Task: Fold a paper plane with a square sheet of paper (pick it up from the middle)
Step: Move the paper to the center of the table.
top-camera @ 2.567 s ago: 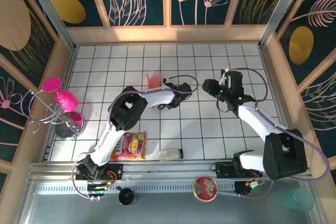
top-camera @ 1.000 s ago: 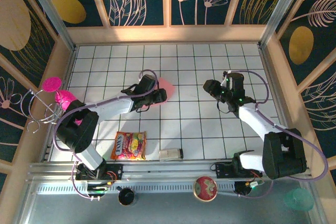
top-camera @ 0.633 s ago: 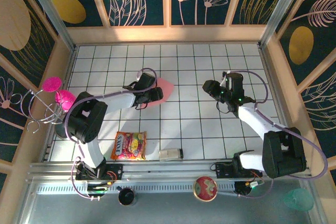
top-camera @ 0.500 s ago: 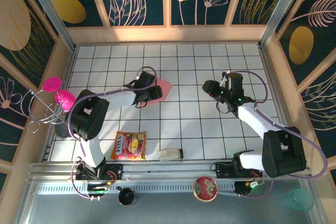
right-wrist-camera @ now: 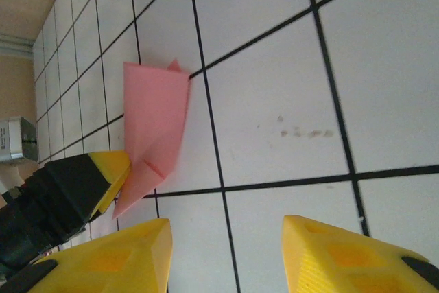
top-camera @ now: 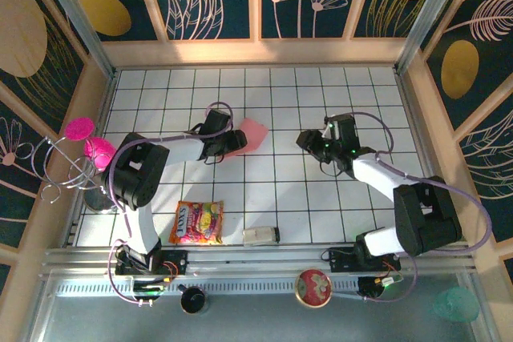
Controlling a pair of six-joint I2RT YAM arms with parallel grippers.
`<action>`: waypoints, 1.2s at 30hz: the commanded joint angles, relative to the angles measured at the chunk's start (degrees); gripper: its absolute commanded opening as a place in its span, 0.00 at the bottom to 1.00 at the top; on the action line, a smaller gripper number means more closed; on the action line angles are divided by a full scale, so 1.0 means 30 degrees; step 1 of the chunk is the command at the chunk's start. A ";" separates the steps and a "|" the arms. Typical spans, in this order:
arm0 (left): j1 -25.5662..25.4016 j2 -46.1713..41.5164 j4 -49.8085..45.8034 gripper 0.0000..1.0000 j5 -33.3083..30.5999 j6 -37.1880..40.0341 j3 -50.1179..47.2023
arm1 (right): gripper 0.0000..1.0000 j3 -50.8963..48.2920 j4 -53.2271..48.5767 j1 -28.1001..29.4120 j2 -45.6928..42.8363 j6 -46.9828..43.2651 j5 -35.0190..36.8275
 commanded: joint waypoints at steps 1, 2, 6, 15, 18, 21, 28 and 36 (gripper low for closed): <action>-0.0286 0.0068 0.1387 0.48 0.3282 -0.1649 -0.1719 | 0.46 0.0258 0.1169 0.0788 0.0390 0.1708 -0.0180; -0.0398 -0.0085 0.1662 0.47 0.3432 -0.1988 -0.2028 | 0.46 0.0140 0.1446 0.1034 0.0516 0.2138 -0.0151; -0.1216 -0.0543 0.2385 0.43 0.3428 -0.3397 -0.2735 | 0.45 -0.0387 0.2669 0.2072 0.0981 0.3813 -0.0285; -0.1970 -0.0597 0.4360 0.31 0.3104 -0.7132 -0.3772 | 0.39 -0.1039 0.4371 0.3794 0.2394 0.7220 -0.0320; -0.1974 -0.0482 0.3964 0.31 0.2946 -0.7123 -0.3726 | 0.40 -0.0987 0.4472 0.4043 0.3123 0.7676 -0.0280; -0.1966 -0.0432 0.3783 0.30 0.2927 -0.7022 -0.3711 | 0.40 -0.0688 0.4448 0.4404 0.3847 0.7810 -0.0362; -0.1981 -0.0480 0.3366 0.30 0.2723 -0.6759 -0.3574 | 0.38 0.0150 0.4498 0.4541 0.5323 0.7638 -0.0479; -0.1960 -0.0541 0.3079 0.30 0.2662 -0.6525 -0.3446 | 0.30 0.0540 0.5387 0.4512 0.5950 0.7345 -0.0764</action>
